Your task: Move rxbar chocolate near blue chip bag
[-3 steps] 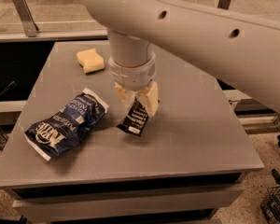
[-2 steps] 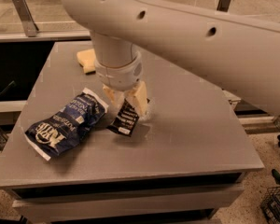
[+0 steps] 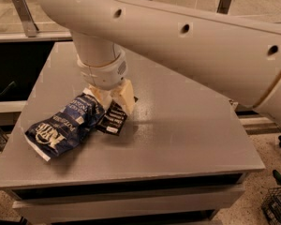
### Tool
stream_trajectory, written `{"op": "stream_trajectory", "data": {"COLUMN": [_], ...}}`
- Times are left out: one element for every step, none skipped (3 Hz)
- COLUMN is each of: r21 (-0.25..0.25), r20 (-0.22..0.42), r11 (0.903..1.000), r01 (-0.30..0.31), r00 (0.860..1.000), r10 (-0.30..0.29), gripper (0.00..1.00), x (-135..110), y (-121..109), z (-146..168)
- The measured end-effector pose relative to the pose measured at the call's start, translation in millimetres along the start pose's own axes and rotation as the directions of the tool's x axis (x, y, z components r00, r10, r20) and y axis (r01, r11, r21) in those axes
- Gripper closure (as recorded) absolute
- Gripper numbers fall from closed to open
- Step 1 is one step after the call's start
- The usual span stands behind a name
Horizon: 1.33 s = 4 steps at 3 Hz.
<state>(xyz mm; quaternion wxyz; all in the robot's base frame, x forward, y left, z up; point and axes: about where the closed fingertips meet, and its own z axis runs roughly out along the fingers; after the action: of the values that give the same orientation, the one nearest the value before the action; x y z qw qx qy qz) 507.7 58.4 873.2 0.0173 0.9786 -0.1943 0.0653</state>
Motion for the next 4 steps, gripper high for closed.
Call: {"op": "stream_trajectory", "data": {"r21": [0.011,0.031,0.043,0.053], "r20": [0.009,0.023,0.030,0.036], "r11": [0.9999,0.9995,0.9991,0.9986], "r01": [0.004,0.003,0.000,-0.003], "r00": [1.000,1.000,1.000,0.999], "r10": [-0.004,-0.003,-0.002,0.001], "gripper": [0.82,0.59,0.36,0.12], "x": [0,3,8,11], "y": [-8,-6,-2,2], "z": [-1,-2,-3,-4]}}
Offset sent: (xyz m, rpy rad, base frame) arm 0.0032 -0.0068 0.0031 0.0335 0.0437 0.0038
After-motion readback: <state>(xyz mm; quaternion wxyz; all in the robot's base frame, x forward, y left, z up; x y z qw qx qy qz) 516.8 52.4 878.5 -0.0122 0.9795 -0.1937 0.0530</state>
